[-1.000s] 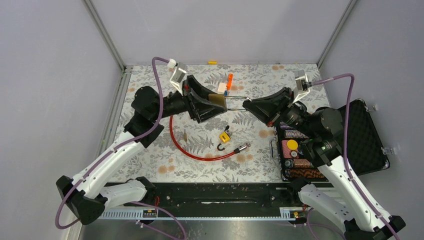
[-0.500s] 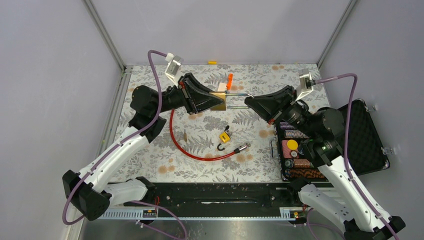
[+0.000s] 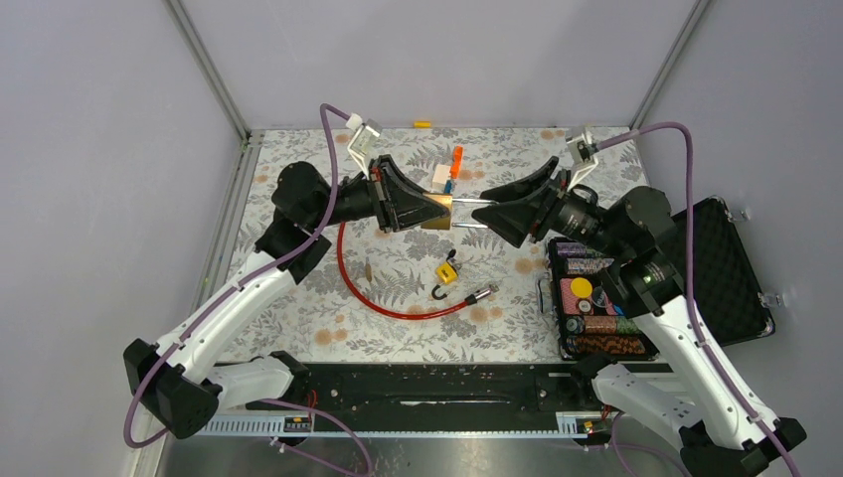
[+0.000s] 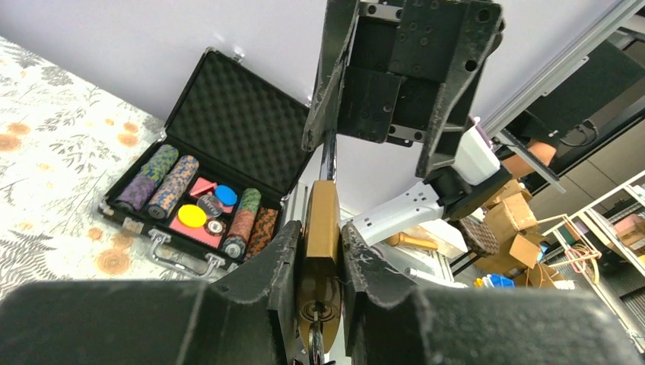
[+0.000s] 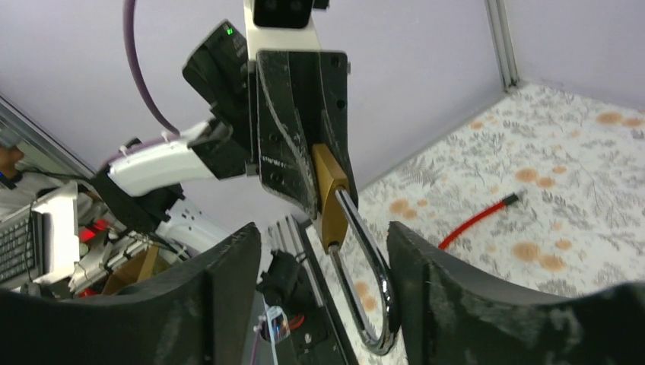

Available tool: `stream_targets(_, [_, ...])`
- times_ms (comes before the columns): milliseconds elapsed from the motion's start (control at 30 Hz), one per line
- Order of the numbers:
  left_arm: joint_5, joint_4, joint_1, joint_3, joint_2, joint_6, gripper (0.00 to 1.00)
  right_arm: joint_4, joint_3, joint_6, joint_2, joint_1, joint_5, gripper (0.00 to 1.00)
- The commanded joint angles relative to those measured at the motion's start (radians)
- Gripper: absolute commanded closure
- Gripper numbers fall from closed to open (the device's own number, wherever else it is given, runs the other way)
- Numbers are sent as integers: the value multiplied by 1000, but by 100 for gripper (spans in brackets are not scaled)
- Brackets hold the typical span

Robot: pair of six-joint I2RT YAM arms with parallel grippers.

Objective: Lock with the key
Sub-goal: Lock the lock.

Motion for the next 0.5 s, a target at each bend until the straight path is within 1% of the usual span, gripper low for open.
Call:
stream_targets(0, [-20, -1, 32, 60, -38, 31, 100, -178, 88, -105, -3, 3, -72, 29])
stream_targets(100, [4, 24, 44, 56, -42, 11, 100, -212, 75, -110, -6, 1, -69, 27])
stream_targets(167, [28, 30, 48, 61, -42, 2, 100, -222, 68, -111, -10, 0, -72, 29])
stream_targets(233, [63, 38, 51, 67, -43, -10, 100, -235, 68, -116, -17, -5, -75, 40])
stream_targets(367, [132, 108, 56, 71, -45, -84, 100, -240, 67, -116, -37, -13, -86, 51])
stream_targets(467, [140, 135, 56, 70, -49, -112, 100, -240, 69, -106, -31, -13, -108, 61])
